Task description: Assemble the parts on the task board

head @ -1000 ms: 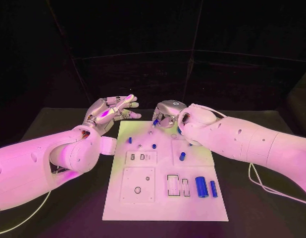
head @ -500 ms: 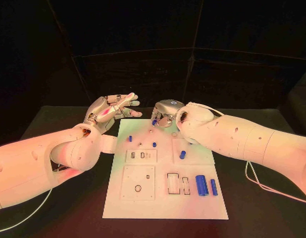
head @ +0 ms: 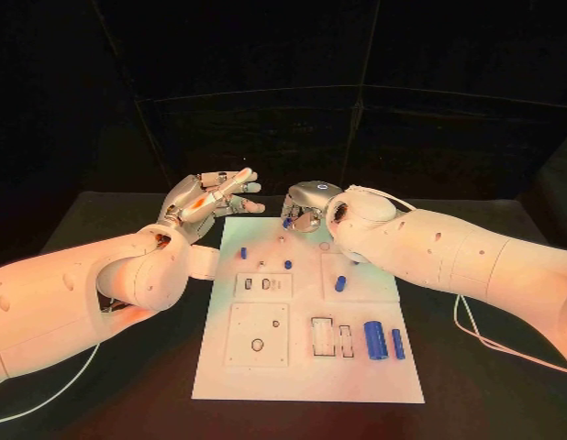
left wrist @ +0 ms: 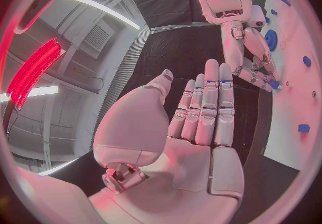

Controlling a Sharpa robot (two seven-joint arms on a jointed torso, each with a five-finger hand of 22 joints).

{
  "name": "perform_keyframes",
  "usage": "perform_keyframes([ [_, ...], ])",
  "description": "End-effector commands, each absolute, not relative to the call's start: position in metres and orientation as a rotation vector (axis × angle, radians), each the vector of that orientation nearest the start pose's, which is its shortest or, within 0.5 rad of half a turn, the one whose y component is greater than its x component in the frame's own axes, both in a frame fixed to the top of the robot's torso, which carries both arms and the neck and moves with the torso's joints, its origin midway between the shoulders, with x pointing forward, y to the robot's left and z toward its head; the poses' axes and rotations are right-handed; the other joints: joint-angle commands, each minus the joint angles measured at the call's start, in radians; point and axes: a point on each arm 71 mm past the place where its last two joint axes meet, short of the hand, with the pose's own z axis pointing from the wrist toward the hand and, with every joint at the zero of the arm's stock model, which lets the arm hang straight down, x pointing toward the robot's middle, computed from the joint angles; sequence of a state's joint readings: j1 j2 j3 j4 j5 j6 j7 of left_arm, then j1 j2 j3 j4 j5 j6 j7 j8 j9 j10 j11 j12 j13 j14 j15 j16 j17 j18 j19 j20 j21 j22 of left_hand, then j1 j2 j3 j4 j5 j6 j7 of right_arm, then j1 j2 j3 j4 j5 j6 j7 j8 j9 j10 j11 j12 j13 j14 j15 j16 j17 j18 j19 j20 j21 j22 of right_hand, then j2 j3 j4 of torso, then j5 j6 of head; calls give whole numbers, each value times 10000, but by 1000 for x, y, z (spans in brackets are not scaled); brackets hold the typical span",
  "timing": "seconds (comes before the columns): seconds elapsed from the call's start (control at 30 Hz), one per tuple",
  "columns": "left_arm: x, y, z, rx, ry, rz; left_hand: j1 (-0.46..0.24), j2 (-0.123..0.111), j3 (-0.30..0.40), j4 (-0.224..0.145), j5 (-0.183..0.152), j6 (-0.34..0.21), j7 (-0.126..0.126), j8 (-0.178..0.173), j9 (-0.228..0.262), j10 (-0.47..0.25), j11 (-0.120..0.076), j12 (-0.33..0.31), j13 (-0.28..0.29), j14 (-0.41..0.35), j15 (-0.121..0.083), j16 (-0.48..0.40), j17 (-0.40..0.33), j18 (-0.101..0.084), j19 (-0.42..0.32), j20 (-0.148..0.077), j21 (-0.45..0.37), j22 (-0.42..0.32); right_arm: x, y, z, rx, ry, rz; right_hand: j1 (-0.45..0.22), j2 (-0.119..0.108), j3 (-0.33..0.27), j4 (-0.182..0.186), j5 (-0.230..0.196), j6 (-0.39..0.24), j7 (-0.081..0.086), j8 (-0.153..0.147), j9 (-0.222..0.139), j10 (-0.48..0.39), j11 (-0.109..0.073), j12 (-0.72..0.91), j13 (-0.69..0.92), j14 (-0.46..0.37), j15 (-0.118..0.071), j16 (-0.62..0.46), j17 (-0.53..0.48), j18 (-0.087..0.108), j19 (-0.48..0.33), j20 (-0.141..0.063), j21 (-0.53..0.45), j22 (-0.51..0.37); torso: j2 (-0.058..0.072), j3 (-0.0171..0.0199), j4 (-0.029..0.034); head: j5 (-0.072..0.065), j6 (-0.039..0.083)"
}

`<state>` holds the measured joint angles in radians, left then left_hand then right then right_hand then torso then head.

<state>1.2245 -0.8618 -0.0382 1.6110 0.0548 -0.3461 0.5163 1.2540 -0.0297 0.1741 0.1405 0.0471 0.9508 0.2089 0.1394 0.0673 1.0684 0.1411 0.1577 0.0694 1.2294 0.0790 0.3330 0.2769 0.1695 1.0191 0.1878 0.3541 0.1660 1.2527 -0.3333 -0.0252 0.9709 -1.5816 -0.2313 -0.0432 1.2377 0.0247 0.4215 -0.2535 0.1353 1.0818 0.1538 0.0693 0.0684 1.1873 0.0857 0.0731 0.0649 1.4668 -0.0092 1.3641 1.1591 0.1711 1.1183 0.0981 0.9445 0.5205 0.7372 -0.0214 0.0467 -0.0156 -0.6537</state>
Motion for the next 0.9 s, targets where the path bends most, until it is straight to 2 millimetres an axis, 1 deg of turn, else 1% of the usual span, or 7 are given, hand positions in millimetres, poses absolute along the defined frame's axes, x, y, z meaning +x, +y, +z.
perform_keyframes([
  [0.03, 478, 195, -151, -10708, 12866, -16839, 7, 85, 15, -49, 14, 1, 41, -49, -11, 27, 60, -56, -9, 50, 4, -9, 10, 124, 68, 14, 28, -16, 570, -79, -181, -3553, 16411, 5602, -56, -122, 108, 7, -39, -145, 15, -67, -32, -165, 38, -65, -22, 335, 106, 46, -1, 126, -96, 13, 49, 14, 10, -6, -13, 14, -10],
  [0.2, 478, 195, -151, -10710, 12884, -16849, 7, 85, 15, -49, 14, 1, 41, -49, -11, 27, 60, -56, -9, 50, 4, -9, 10, 124, 68, 14, 28, -16, 571, -78, -181, -3531, 16469, 5551, -123, -319, 193, 57, -72, -455, 81, -76, -40, -705, 152, -113, -36, 312, 217, 41, -51, 128, -149, 87, 83, 20, 2, -2, 0, 0, -38],
  [0.33, 478, 196, -151, -10713, 12889, -16847, 7, 85, 15, -49, 14, 1, 41, -49, -11, 27, 60, -56, -9, 50, 4, -9, 10, 124, 68, 14, 28, -16, 571, -78, -181, -3516, 16483, 5529, -119, -532, 176, 78, -79, -933, 199, -77, -46, -1279, 290, -77, -26, 258, 332, -36, -225, 127, -216, 166, 83, 6, -9, 1, -2, -1, -45],
  [0.5, 478, 196, -151, -10713, 12898, -16856, 7, 85, 15, -49, 14, 1, 41, -49, -11, 27, 60, -56, -9, 50, 4, -9, 10, 124, 68, 14, 28, -16, 570, -78, -181, -3533, 16469, 5560, -103, -597, 144, 95, -81, -1041, 220, -69, -39, -1404, 317, -37, -16, 241, 354, -59, -279, 130, -240, 194, 83, -1, 3, -4, -16, 13, -46],
  [0.6, 478, 196, -151, -10715, 12901, -16853, 7, 85, 15, -49, 14, 1, 41, -49, -11, 27, 60, -56, -9, 50, 4, -9, 10, 124, 68, 14, 28, -16, 568, -79, -179, -3505, 16315, 5634, -103, -601, 140, 98, -81, -1045, 220, -67, -38, -1410, 318, -33, -14, 241, 355, -58, -277, 130, -242, 196, 83, -1, -6, 2, -21, 8, -41],
  [0.73, 478, 197, -151, -10724, 12889, -16821, 7, 85, 15, -49, 14, 1, 41, -49, -11, 27, 60, -56, -9, 50, 4, -9, 10, 124, 68, 14, 28, -16, 565, -87, -176, -3363, 15948, 5770, -133, -672, 76, 128, -66, -1051, 219, -44, -26, -1437, 318, 14, -3, 227, 361, -83, -333, 133, -253, 210, 83, -8, -19, 12, -28, 16, 13],
  [0.9, 478, 202, -151, -10747, 12847, -16728, 7, 95, 13, -62, 14, 5, 40, -58, -11, 31, 60, -70, -8, 42, 6, -17, 27, 123, 68, 15, 23, -20, 557, -109, -168, -2757, 15446, 6197, -267, -797, -148, 318, 45, -970, 253, 17, 5, -1296, 300, 259, 32, 240, 348, -34, -268, 139, -249, 242, 85, -33, -39, 22, -99, 54, 67],
])
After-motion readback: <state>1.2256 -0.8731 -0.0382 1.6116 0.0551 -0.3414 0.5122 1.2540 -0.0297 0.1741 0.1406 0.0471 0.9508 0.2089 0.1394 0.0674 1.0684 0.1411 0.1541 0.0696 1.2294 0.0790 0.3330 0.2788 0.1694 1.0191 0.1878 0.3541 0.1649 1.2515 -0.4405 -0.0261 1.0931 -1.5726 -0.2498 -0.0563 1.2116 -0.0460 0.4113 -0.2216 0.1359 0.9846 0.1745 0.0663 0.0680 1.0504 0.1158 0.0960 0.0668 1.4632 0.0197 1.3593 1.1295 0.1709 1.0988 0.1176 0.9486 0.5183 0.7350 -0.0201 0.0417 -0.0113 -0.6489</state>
